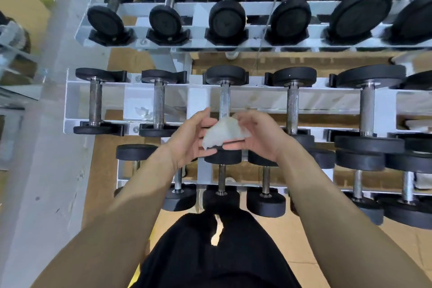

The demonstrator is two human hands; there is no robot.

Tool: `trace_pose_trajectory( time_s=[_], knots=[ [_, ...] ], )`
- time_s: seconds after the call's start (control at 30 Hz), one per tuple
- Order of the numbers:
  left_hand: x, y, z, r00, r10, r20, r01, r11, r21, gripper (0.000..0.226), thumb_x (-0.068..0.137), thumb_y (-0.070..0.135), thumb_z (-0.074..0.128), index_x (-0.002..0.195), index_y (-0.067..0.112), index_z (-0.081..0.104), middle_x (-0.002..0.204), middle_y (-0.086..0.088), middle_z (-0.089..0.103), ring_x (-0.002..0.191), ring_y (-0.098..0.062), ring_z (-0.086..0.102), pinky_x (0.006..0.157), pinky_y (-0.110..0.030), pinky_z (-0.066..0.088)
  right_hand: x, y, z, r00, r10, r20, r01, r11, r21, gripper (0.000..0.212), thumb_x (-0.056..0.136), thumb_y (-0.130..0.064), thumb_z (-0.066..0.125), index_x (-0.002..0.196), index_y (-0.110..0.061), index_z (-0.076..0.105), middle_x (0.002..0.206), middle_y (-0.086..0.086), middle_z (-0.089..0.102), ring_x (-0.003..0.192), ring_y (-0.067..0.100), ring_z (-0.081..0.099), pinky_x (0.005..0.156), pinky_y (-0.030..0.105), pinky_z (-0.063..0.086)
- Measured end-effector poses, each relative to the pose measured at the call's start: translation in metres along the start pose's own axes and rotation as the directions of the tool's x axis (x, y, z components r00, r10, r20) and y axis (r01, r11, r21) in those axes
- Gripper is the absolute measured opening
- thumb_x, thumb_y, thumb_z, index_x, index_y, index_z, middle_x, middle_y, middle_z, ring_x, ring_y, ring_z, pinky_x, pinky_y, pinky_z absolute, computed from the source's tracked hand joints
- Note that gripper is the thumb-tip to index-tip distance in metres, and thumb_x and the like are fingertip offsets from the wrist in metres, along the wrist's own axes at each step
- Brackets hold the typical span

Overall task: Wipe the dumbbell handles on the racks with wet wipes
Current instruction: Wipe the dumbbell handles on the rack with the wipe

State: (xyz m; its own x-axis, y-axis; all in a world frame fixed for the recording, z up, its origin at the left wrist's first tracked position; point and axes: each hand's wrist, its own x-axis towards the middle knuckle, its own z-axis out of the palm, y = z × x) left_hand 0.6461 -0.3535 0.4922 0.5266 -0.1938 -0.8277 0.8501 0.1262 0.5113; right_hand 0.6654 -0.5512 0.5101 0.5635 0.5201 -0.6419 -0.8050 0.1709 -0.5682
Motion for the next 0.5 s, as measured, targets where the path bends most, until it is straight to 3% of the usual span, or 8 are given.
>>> trace_pose_trajectory(
  time_s=[0.07, 0.17, 0.23, 0.3, 0.33, 0.4, 0.47, 0.5],
  knots=[
    [-0.008, -0.007, 0.0, 0.992, -0.092, 0.084, 0.092, 0.996, 0.004, 0.073, 0.084, 0.067, 0.058, 0.132, 0.012, 0.061, 0.116, -0.015, 0.069, 0.107, -0.032, 0.068, 0.095, -0.043, 0.055, -0.013, 0.005, 0.003, 0.999, -0.016, 0.031, 0.016, 1.0, -0.009, 0.023, 0.073, -0.015, 0.05, 0.085, -0.007, 0.068, 0.113, 0.021, 0.06, 0.107, 0.038, 0.061, 0.089, 0.055, 0.058],
    [-0.019, -0.015, 0.002, 0.989, -0.126, 0.075, 0.132, 0.988, -0.077, 0.054, 0.093, 0.049, 0.063, 0.126, 0.006, 0.061, 0.099, -0.016, 0.073, 0.096, -0.03, 0.071, 0.089, -0.038, 0.058, -0.027, 0.013, 0.009, 1.0, 0.004, 0.031, -0.002, 0.998, -0.057, 0.032, 0.07, -0.013, 0.047, 0.087, -0.005, 0.073, 0.112, 0.021, 0.065, 0.106, 0.036, 0.063, 0.096, 0.056, 0.054],
    [-0.024, -0.017, 0.003, 0.999, -0.039, 0.016, 0.042, 0.979, -0.202, 0.03, 0.095, 0.024, 0.067, 0.119, 0.007, 0.062, 0.094, -0.013, 0.069, 0.078, -0.02, 0.067, 0.072, -0.028, 0.06, -0.034, 0.017, 0.013, 0.999, 0.028, -0.027, -0.03, 0.997, -0.077, 0.025, 0.065, -0.012, 0.049, 0.08, -0.006, 0.068, 0.104, 0.016, 0.066, 0.099, 0.03, 0.066, 0.097, 0.055, 0.054],
    [-0.028, -0.013, 0.004, 0.994, 0.068, -0.088, -0.09, 0.956, -0.278, 0.025, 0.095, 0.006, 0.065, 0.119, 0.008, 0.062, 0.106, -0.014, 0.066, 0.079, -0.019, 0.066, 0.058, -0.023, 0.058, -0.041, 0.017, 0.022, 0.991, 0.057, -0.121, -0.071, 0.991, -0.115, 0.012, 0.068, -0.008, 0.049, 0.073, -0.007, 0.06, 0.089, 0.014, 0.065, 0.088, 0.027, 0.068, 0.09, 0.046, 0.057],
    [-0.031, -0.009, 0.004, 0.985, 0.122, -0.126, -0.152, 0.952, -0.264, 0.027, 0.095, 0.003, 0.064, 0.122, 0.009, 0.061, 0.109, -0.014, 0.066, 0.083, -0.02, 0.066, 0.059, -0.023, 0.058, -0.042, 0.017, 0.026, 0.978, 0.07, -0.196, -0.108, 0.976, -0.191, 0.011, 0.075, -0.005, 0.049, 0.071, -0.008, 0.059, 0.084, 0.015, 0.064, 0.082, 0.026, 0.068, 0.08, 0.038, 0.059],
    [-0.037, -0.002, 0.009, 0.966, 0.231, -0.112, -0.248, 0.953, -0.176, 0.031, 0.096, 0.003, 0.063, 0.125, 0.012, 0.061, 0.112, -0.01, 0.068, 0.09, -0.02, 0.068, 0.071, -0.027, 0.06, -0.045, 0.02, 0.026, 0.922, 0.047, -0.385, -0.247, 0.836, -0.49, 0.022, 0.089, 0.0, 0.047, 0.071, -0.008, 0.057, 0.077, 0.012, 0.06, 0.071, 0.021, 0.059, 0.06, 0.026, 0.05],
    [-0.043, 0.007, 0.02, 0.951, 0.309, -0.031, -0.31, 0.944, -0.111, 0.033, 0.095, 0.003, 0.064, 0.124, 0.019, 0.061, 0.114, -0.008, 0.069, 0.091, -0.018, 0.071, 0.074, -0.031, 0.06, -0.048, 0.023, 0.015, 0.896, -0.03, -0.443, -0.337, 0.602, -0.724, 0.018, 0.094, -0.007, 0.049, 0.086, -0.004, 0.064, 0.088, 0.013, 0.064, 0.081, 0.022, 0.058, 0.07, 0.03, 0.046],
    [-0.045, 0.011, 0.026, 0.94, 0.34, 0.01, -0.338, 0.938, -0.081, 0.035, 0.094, 0.002, 0.066, 0.121, 0.023, 0.062, 0.114, -0.008, 0.07, 0.092, -0.018, 0.072, 0.074, -0.033, 0.06, -0.05, 0.024, 0.008, 0.888, -0.075, -0.453, -0.343, 0.55, -0.762, 0.023, 0.096, -0.011, 0.049, 0.107, -0.007, 0.068, 0.107, 0.012, 0.068, 0.095, 0.023, 0.06, 0.082, 0.033, 0.048]
  ],
)
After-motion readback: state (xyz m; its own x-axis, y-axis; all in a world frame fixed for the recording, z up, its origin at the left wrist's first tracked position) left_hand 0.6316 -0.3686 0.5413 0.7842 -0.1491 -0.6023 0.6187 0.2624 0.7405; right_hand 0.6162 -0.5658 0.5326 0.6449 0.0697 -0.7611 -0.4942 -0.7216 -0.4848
